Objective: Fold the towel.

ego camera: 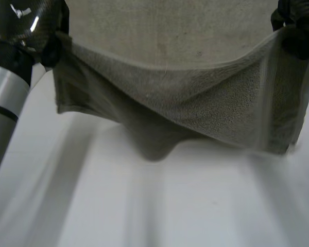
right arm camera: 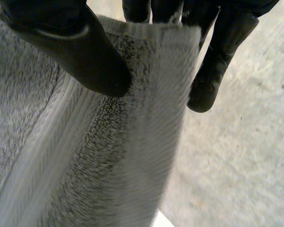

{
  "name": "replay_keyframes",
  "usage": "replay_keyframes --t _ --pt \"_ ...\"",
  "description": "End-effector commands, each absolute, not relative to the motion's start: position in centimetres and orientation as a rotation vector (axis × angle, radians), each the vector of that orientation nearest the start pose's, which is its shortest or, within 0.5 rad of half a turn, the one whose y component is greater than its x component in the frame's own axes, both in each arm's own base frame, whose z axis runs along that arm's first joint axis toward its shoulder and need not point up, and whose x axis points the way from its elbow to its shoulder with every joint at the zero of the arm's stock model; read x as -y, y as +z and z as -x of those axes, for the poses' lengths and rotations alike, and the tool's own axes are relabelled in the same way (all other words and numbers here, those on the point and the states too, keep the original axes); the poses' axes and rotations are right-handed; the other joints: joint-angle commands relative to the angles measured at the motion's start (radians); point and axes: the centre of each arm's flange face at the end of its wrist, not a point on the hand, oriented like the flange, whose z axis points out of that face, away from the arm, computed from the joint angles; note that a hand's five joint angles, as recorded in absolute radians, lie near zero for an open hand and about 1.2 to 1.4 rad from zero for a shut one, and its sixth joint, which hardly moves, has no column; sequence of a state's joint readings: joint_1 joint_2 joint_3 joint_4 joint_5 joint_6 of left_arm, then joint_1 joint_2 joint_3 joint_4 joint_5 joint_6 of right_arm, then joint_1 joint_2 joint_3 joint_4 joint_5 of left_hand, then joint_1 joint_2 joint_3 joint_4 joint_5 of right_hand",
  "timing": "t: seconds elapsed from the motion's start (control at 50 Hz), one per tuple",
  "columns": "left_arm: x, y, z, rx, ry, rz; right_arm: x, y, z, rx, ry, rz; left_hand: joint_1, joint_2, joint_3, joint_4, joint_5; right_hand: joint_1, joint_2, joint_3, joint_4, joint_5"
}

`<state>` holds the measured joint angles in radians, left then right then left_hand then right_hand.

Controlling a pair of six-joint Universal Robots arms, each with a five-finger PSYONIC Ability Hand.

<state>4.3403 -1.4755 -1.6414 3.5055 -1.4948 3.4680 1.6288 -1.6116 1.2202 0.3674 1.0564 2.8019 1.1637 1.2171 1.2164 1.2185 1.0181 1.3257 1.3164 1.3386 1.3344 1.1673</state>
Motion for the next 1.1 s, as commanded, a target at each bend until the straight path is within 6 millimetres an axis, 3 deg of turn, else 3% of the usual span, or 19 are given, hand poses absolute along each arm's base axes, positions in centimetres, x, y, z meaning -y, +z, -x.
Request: replay_keyframes --t 0.02,0.22,0.28,0.32,0.38,0.42,0.46,0.48,0.5,0.52,0.54,0.58,0.62,0.7,0.76,0.8,0.86,0.96,1.1 --pt "26.2 34.0 24.8 -1.845 -2.508 -0.78 28.5 36.6 -19.0 -2.109 -1.956 1.178 0.233 0.179 0.18 0.178 0.204 0.071 0.08 0.058 0.062 0.054" --pt "31.6 24.2 26.8 -2.081 -2.09 -1.018 30.9 29.1 -22.3 -2.25 -1.668 1.318 0.233 0.179 0.18 0.178 0.204 0.071 0.08 0.058 0.062 0.054" --pt "33.4 23.1 27.5 -2.017 -2.057 -1.069 32.7 28.5 -23.8 -2.199 -1.767 1.318 0.233 0.179 0.18 0.178 0.204 0.071 0.08 0.058 0.062 0.054" --pt "34.3 23.5 27.9 -1.963 -2.077 -1.08 34.9 29.9 -25.0 -2.08 -2.022 1.265 0.233 0.179 0.18 0.178 0.204 0.071 0.08 0.058 0.062 0.054" --pt "36.2 27.0 28.6 -1.791 -2.214 -1.019 36.0 31.8 -25.3 -1.985 -2.206 1.193 0.233 0.179 0.18 0.178 0.204 0.071 0.08 0.058 0.062 0.054" --pt "37.6 32.8 29.1 -1.526 -2.443 -0.867 37.6 35.8 -25.7 -1.728 -2.55 0.988 0.233 0.179 0.18 0.178 0.204 0.071 0.08 0.058 0.062 0.054" --pt "37.8 35.2 29.5 -1.384 -2.564 -0.79 37.7 38.2 -25.5 -1.566 -2.705 0.87 0.233 0.179 0.18 0.178 0.204 0.071 0.08 0.058 0.062 0.054" --pt "37.4 37.9 29.6 -1.225 -2.679 -0.698 36.9 41.0 -25.1 -1.402 -2.823 0.766 0.233 0.179 0.18 0.178 0.204 0.071 0.08 0.058 0.062 0.054" --pt "37.4 37.9 29.6 -1.224 -2.68 -0.697 36.9 41.0 -25.1 -1.4 -2.825 0.765 0.233 0.179 0.18 0.178 0.204 0.071 0.08 0.058 0.062 0.054" --pt "36.3 41.5 29.0 -1.051 -2.782 -0.587 35.3 43.5 -24.7 -1.256 -2.904 0.698 0.233 0.179 0.18 0.178 0.204 0.071 0.08 0.058 0.062 0.054" --pt "36.3 41.5 29.0 -1.05 -2.783 -0.586 35.3 43.6 -24.7 -1.254 -2.905 0.697 0.233 0.179 0.18 0.178 0.204 0.071 0.08 0.058 0.062 0.054" --pt "34.0 45.7 27.3 -0.851 -2.878 -0.426 32.8 45.8 -23.8 -1.167 -2.938 0.663 0.233 0.179 0.18 0.178 0.204 0.071 0.08 0.058 0.062 0.054" --pt "33.4 46.0 26.7 -0.844 -2.884 -0.403 32.7 45.1 -23.8 -1.208 -2.911 0.684 0.233 0.179 0.18 0.178 0.204 0.071 0.08 0.058 0.062 0.054" --pt "33.9 44.0 26.3 -0.932 -2.854 -0.435 32.6 42.9 -24.0 -1.342 -2.8 0.762 0.233 0.179 0.18 0.178 0.204 0.071 0.08 0.058 0.062 0.054" --pt "34.6 40.5 26.3 -1.09 -2.786 -0.5 32.4 40.2 -24.1 -1.515 -2.627 0.87 0.233 0.179 0.18 0.178 0.204 0.071 0.08 0.058 0.062 0.054" --pt "34.9 36.0 26.0 -1.287 -2.685 -0.585 32.2 37.0 -24.5 -1.664 -2.443 0.956 0.233 0.179 0.18 0.178 0.204 0.071 0.08 0.058 0.062 0.054" --pt "35.0 33.3 25.8 -1.393 -2.623 -0.644 32.1 35.1 -24.6 -1.731 -2.355 0.987 0.233 0.179 0.18 0.178 0.204 0.071 0.08 0.058 0.062 0.054" --pt "32.9 23.5 25.4 -1.731 -2.414 -0.915 31.3 27.9 -24.5 -1.966 -2.064 1.051 0.233 0.179 0.18 0.178 0.204 0.071 0.08 0.058 0.062 0.054" --pt "30.7 17.8 25.0 -1.922 -2.24 -1.055 29.7 20.9 -24.2 -2.14 -1.799 1.13 0.233 0.179 0.18 0.178 0.204 0.071 0.08 0.058 0.062 0.054"
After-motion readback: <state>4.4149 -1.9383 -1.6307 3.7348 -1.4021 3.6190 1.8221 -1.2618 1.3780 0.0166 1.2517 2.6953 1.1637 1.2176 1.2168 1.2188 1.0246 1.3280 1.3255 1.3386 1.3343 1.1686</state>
